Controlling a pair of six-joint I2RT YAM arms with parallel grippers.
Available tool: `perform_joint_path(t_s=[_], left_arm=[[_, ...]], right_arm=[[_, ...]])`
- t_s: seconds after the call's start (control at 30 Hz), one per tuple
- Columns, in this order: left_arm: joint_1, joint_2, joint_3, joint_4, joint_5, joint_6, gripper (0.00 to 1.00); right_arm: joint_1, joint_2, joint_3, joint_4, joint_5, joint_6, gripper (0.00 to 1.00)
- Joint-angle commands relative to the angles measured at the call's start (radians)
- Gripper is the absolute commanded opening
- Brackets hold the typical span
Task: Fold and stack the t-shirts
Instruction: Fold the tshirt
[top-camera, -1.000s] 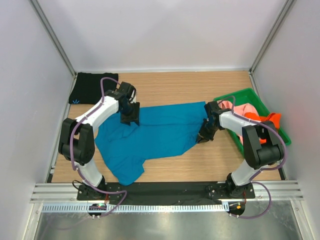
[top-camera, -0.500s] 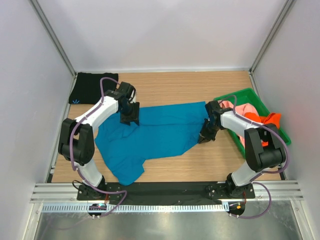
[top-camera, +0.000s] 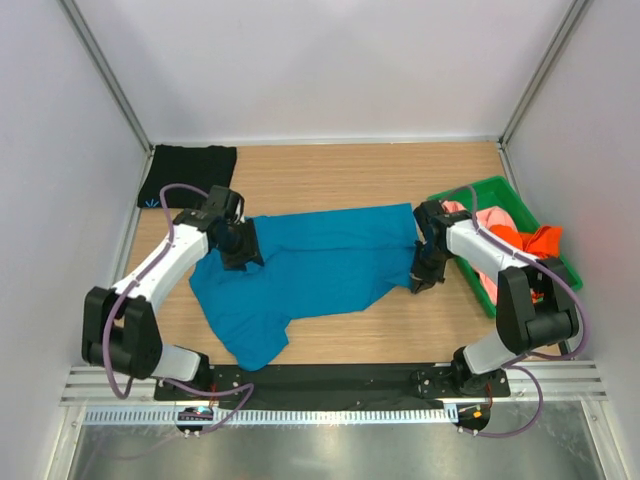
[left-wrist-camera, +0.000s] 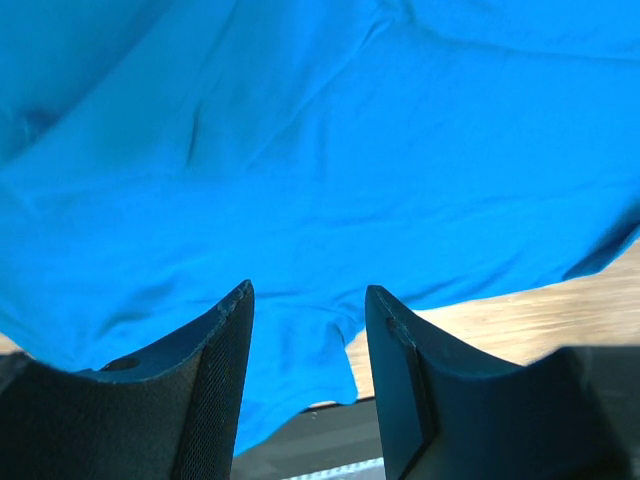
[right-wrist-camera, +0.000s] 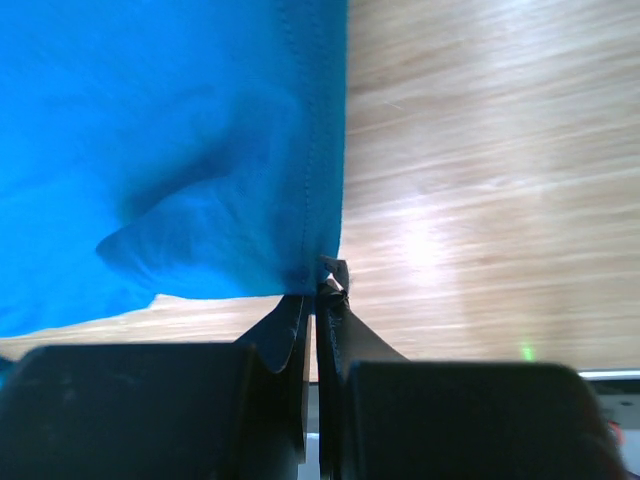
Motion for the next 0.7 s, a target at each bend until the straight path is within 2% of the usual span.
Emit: perform_joint_path(t_s=[0.0,0.23,0.4,0.5,0.67], left_arm=[[0.009,-0.094,-0.059,0.022,-0.028,-0.139,0.5],[0.021,-0.281,-0.256,-0.08,-0.055,-0.395,0.51],[0.046,-0.505,-0.314,-0.229,-0.134,-0.491,0.54],[0.066,-0.603,-0.316,-0.292,-0.177,-0.558,0.57],[0.073,-0.677,-0.35,-0.349,-0.177,-0.702,0.58]], right_arm=[[0.006,-0.042,-0.004,-0.079,0.095,-0.075,0.02],[0.002,-0.071,-0.03,-0.145,0.157,-0.105,0.02],[-0.012,-0.099,-0.028,-0.19,0.223,-0.062,0.01],[-0.041,-0.085,-0.028,-0.177,0.186,-0.084,0.01],[-0.074,-0.045,-0.022,-0.17,0.131,-0.12,0.01]])
